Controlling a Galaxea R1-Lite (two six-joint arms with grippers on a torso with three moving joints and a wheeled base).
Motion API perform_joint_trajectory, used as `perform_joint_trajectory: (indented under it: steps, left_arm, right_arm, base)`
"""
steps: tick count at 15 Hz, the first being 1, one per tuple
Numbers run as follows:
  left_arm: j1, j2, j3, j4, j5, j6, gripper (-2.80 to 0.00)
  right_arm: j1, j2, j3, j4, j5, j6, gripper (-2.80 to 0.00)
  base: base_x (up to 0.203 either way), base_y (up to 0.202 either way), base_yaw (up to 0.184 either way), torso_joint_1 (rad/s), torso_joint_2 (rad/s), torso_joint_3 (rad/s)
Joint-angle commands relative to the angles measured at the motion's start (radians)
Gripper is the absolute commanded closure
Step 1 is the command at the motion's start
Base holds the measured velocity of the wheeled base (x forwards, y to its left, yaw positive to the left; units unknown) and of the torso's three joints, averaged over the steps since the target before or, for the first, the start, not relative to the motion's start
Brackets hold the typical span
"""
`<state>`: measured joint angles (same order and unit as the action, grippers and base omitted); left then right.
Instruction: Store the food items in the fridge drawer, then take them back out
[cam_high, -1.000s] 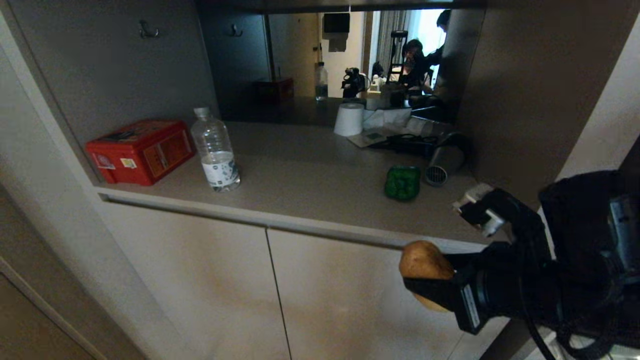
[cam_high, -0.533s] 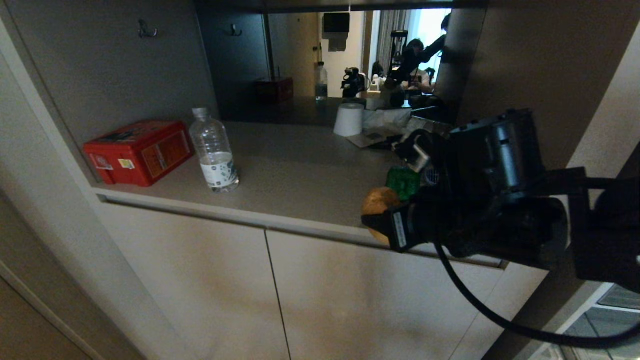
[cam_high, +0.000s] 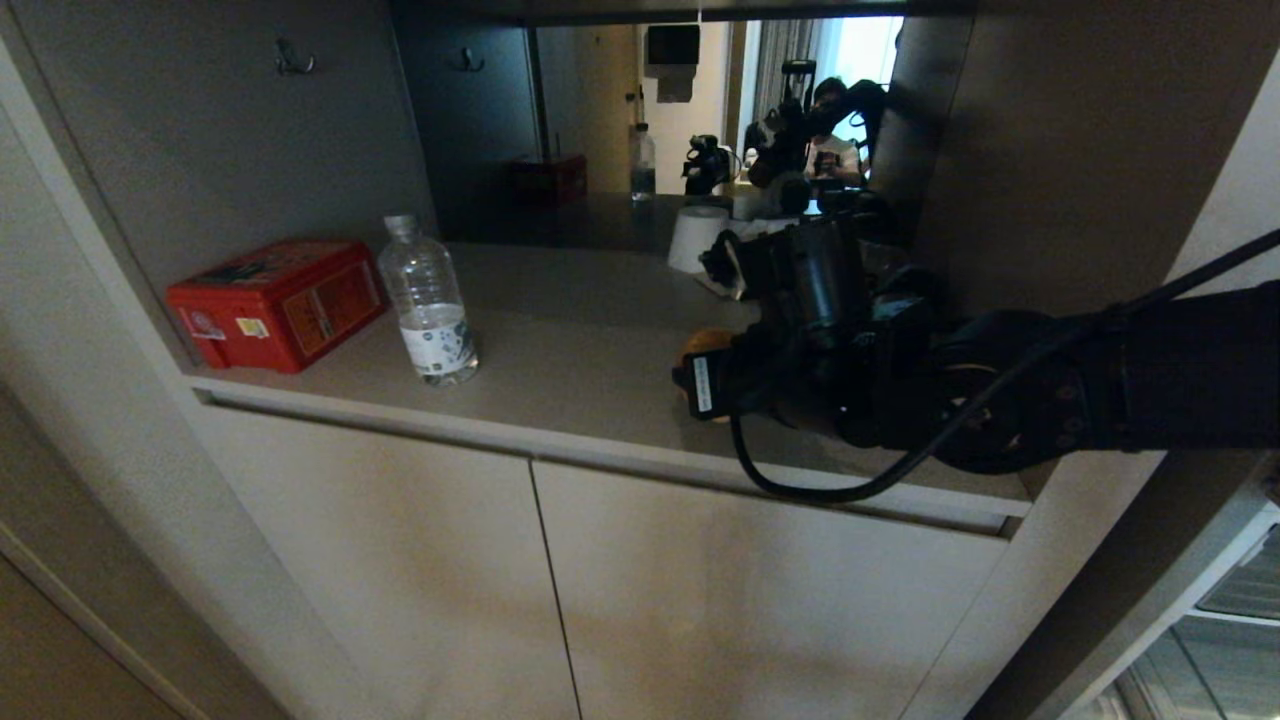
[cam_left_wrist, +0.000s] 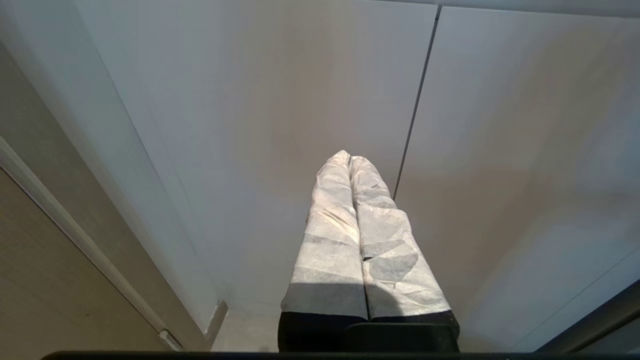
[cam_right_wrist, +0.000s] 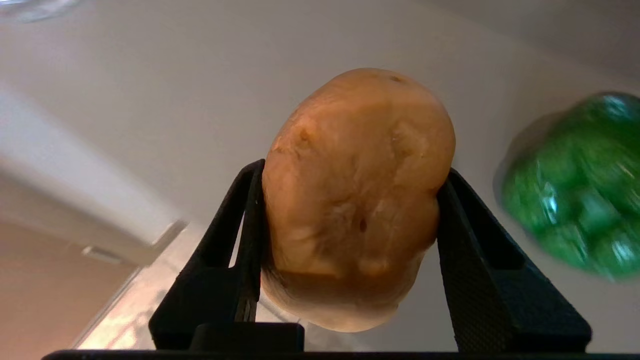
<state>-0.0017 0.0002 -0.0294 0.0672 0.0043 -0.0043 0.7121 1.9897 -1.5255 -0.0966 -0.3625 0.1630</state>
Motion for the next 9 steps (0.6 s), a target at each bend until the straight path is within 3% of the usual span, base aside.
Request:
perform_joint_trajectory:
  steps: [1, 9]
  left_arm:
    - [0.000, 0.000, 0.000, 0.000, 0.000, 0.000, 0.00]
    - [0.000, 0.000, 0.000, 0.000, 0.000, 0.000, 0.00]
  right_arm:
    - [-0.013, 0.076, -0.044, 0.001, -0.013, 0.000, 0.00]
    - [-0.057, 0.123, -0.110, 0.003, -0.024, -0.005, 0.00]
  base:
    - [0.000, 0.000, 0.000, 0.000, 0.00, 0.000]
    - [0.000, 0.000, 0.000, 0.000, 0.00, 0.000]
